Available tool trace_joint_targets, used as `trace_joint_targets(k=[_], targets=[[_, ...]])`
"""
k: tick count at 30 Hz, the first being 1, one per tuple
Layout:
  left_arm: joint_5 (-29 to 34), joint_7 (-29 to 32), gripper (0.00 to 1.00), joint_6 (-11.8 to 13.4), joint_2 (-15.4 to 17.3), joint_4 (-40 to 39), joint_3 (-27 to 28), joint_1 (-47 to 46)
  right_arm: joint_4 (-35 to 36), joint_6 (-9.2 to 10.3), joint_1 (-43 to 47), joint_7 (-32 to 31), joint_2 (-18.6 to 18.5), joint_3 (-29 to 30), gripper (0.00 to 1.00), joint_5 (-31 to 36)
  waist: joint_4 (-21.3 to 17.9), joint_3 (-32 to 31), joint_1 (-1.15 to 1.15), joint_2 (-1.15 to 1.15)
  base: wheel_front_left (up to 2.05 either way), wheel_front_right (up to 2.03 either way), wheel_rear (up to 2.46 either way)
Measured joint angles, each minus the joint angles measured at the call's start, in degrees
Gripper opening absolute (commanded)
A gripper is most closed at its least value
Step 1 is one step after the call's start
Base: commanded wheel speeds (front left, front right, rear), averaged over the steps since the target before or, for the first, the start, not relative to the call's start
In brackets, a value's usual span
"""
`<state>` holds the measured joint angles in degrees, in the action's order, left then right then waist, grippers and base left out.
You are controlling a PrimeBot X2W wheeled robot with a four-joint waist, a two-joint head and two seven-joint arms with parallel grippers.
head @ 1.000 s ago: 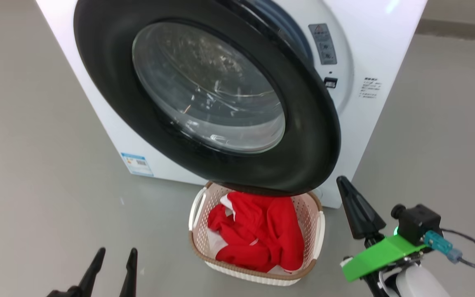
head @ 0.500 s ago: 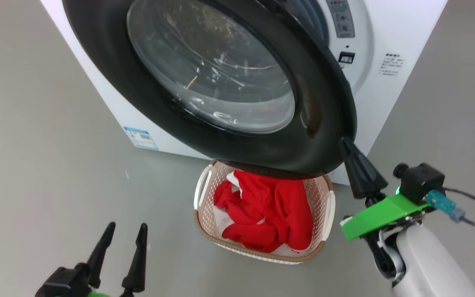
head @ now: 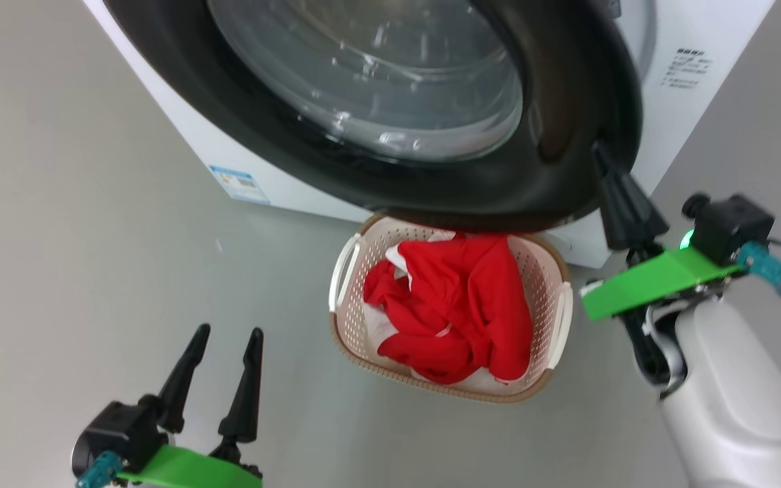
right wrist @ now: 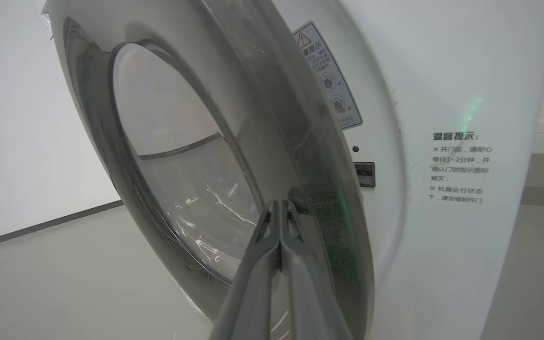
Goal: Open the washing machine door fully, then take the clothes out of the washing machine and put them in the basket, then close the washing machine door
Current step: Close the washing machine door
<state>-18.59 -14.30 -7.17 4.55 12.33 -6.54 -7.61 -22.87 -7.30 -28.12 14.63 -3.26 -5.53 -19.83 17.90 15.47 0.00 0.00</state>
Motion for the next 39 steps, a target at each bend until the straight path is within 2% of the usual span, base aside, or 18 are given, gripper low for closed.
trace_joint_targets(k=[12, 19, 28, 29, 30, 32, 33, 34, 39], targets=[[-0.75, 0.00, 1.00, 0.00, -0.78, -0.62, -1.71, -3.69, -1.15, -0.01, -8.94, 0.00, -0.70, 3.44, 0.00, 2.78, 1.34, 5.00, 0.00, 0.00, 0.00, 0.00, 0.00], [-1.02, 0.00, 1.00, 0.00, -0.81, -0.77, -1.93, -5.21, -1.11, -0.82, -11.18, 0.01, -0.31, 4.11, 0.00, 3.39, 2.11, 7.13, 0.00, 0.00, 0.00, 0.00, 0.00], [-0.97, 0.00, 1.00, 0.00, -0.54, -0.02, -1.70, -5.53, -1.76, -0.55, -10.50, 0.01, -0.67, 3.09, 0.00, 3.16, 1.64, 5.35, 0.00, 0.00, 0.00, 0.00, 0.00], [-0.96, 0.00, 1.00, 0.00, -0.40, 0.09, -1.66, -5.45, -1.74, -0.40, -9.87, 0.01, -0.77, 2.83, 0.04, 3.15, 1.49, 4.91, 0.00, 0.00, 0.00, 0.00, 0.00], [-0.93, 0.00, 1.00, 0.00, -0.24, 0.16, -1.56, -5.26, -1.72, -0.25, -9.01, 0.01, -0.80, 2.55, 0.27, 3.04, 1.32, 4.43, 0.00, 0.00, 0.00, 0.00, 0.00], [-0.63, 0.00, 1.00, 0.00, 0.20, 0.35, -1.41, -4.80, -1.56, -0.24, -6.91, 0.01, -0.81, 2.00, 0.59, 2.54, 0.94, 3.50, 0.00, 0.00, 0.00, 0.00, 0.00], [-0.54, 0.00, 1.00, 0.00, 0.44, 0.41, -1.32, -4.42, -1.42, -0.25, -5.71, 0.01, -0.75, 1.69, 0.97, 2.29, 0.72, 3.02, 0.00, 0.00, 0.00, 0.00, 0.00], [-0.54, 0.00, 1.00, 0.00, 0.63, 0.57, -1.22, -4.04, -1.27, -0.25, -4.53, 0.01, -0.67, 1.44, 1.00, 2.14, 0.50, 2.56, 0.00, 0.00, 0.00, 0.00, 0.00], [-0.51, 0.00, 1.00, 0.00, 1.92, 1.31, -0.20, -2.66, -0.29, -0.25, 1.35, 0.01, -0.58, 0.64, 1.00, 1.72, -0.82, 0.29, 0.00, 0.00, 0.00, 0.00, 0.00]])
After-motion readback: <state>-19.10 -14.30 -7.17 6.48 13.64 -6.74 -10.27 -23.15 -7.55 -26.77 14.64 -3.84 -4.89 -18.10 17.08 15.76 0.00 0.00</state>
